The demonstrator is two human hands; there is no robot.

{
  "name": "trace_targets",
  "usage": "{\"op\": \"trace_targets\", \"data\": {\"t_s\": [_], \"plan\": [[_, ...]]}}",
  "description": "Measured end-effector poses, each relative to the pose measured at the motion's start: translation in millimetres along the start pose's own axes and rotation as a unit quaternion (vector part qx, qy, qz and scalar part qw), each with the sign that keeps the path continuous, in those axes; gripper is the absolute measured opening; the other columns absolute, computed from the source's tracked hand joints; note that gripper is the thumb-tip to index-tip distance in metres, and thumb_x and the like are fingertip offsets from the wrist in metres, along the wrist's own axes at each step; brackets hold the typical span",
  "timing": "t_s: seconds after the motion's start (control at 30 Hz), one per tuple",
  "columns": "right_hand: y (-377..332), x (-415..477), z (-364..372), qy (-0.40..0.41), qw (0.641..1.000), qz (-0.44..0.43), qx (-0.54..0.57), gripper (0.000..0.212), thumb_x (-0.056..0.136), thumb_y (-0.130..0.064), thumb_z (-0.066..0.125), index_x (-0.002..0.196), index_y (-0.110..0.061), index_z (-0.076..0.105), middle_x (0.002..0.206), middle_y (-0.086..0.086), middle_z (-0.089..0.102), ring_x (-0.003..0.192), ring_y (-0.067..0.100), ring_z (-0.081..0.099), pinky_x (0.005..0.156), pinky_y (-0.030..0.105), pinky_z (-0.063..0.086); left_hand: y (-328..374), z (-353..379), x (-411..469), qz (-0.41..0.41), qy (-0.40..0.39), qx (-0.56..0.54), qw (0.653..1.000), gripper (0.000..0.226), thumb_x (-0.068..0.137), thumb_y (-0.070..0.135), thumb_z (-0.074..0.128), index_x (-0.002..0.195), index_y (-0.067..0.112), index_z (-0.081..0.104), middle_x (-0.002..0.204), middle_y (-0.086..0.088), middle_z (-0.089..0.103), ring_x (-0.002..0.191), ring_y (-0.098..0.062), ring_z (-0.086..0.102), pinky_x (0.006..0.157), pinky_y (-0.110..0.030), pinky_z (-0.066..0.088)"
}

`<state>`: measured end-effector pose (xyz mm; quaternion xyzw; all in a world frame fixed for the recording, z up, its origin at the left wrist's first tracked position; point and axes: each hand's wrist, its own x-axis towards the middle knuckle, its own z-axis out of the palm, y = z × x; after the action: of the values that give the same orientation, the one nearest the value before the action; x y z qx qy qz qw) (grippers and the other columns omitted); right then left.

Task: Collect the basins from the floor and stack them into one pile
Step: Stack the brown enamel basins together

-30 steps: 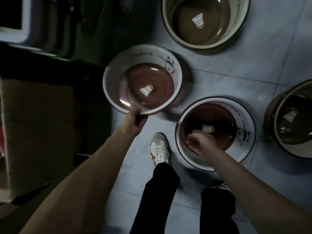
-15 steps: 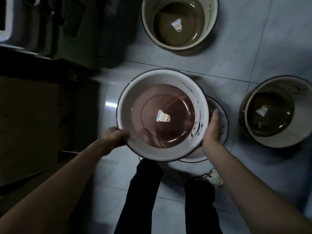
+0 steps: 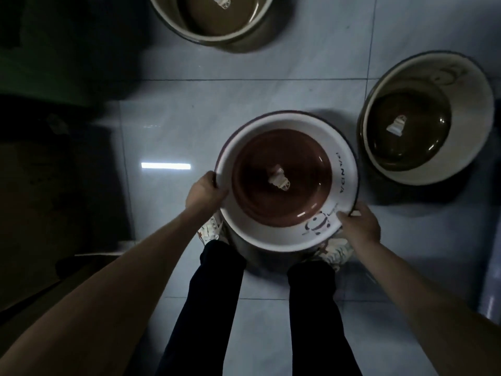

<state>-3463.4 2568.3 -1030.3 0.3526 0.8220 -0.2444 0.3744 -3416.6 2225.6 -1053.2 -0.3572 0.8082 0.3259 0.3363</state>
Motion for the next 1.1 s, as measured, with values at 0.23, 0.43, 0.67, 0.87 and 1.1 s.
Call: {"op": "trace_targets", "data": {"t_s": [0.23, 0.43, 0.67, 0.87, 1.1], "plan": [[-9.3, 20.4, 32.0, -0.022, 0.999, 0.027, 0.022, 0.056, 0.092, -0.019, 0.067, 0.143, -0.015, 0.046, 0.132, 0.009, 0.064, 0.119, 0.034, 0.061, 0.093, 0.034, 0.046, 2.8, 14.1, 24.1, -0.086, 0.01, -0.011, 0.996, 0.051, 0.091, 0.036, 0.064, 0.137, 0.017, 0.053, 0.113, -0.009, 0.072, 0.099, -0.032, 0.069, 0.078, -0.035, 0.055], [-6.7, 57.8, 63.7, -0.044, 0.988, 0.092, 0.118, 0.06, 0.085, -0.006, 0.069, 0.139, -0.014, 0.046, 0.118, 0.007, 0.063, 0.098, 0.029, 0.062, 0.08, 0.03, 0.046, -9.8, 40.0, 58.1, -0.169, -0.026, -0.164, 0.972, 0.035, 0.09, 0.015, 0.068, 0.124, 0.008, 0.061, 0.112, -0.018, 0.069, 0.078, -0.028, 0.064, 0.068, -0.04, 0.057], [14.6, 90.1, 72.5, -0.094, 0.953, 0.151, 0.246, 0.055, 0.081, 0.014, 0.065, 0.13, -0.011, 0.057, 0.114, 0.014, 0.068, 0.091, 0.031, 0.069, 0.072, 0.043, 0.059, -14.9, 48.7, 62.8, -0.225, -0.004, -0.285, 0.932, 0.018, 0.084, 0.003, 0.07, 0.097, 0.014, 0.065, 0.104, -0.013, 0.066, 0.079, -0.026, 0.063, 0.073, -0.041, 0.058], [11.3, 39.9, 16.5, -0.14, 0.954, 0.164, 0.21, 0.062, 0.077, 0.01, 0.069, 0.136, 0.001, 0.056, 0.117, 0.015, 0.066, 0.096, 0.029, 0.067, 0.075, 0.043, 0.06, -2.2, -8.8, -10.6, -0.192, -0.043, -0.277, 0.94, 0.031, 0.084, 0.001, 0.076, 0.111, 0.012, 0.067, 0.102, -0.011, 0.067, 0.08, -0.02, 0.063, 0.069, -0.032, 0.056], [-30.0, -57.1, -82.0, -0.146, 0.951, 0.083, 0.26, 0.079, 0.044, 0.007, 0.072, 0.12, -0.016, 0.07, 0.105, 0.012, 0.077, 0.091, 0.036, 0.075, 0.082, 0.057, 0.061, 35.1, -115.2, -155.5, -0.175, -0.061, -0.269, 0.945, 0.016, 0.089, 0.01, 0.075, 0.103, 0.008, 0.068, 0.102, -0.015, 0.069, 0.077, -0.024, 0.066, 0.072, -0.035, 0.059]]}}
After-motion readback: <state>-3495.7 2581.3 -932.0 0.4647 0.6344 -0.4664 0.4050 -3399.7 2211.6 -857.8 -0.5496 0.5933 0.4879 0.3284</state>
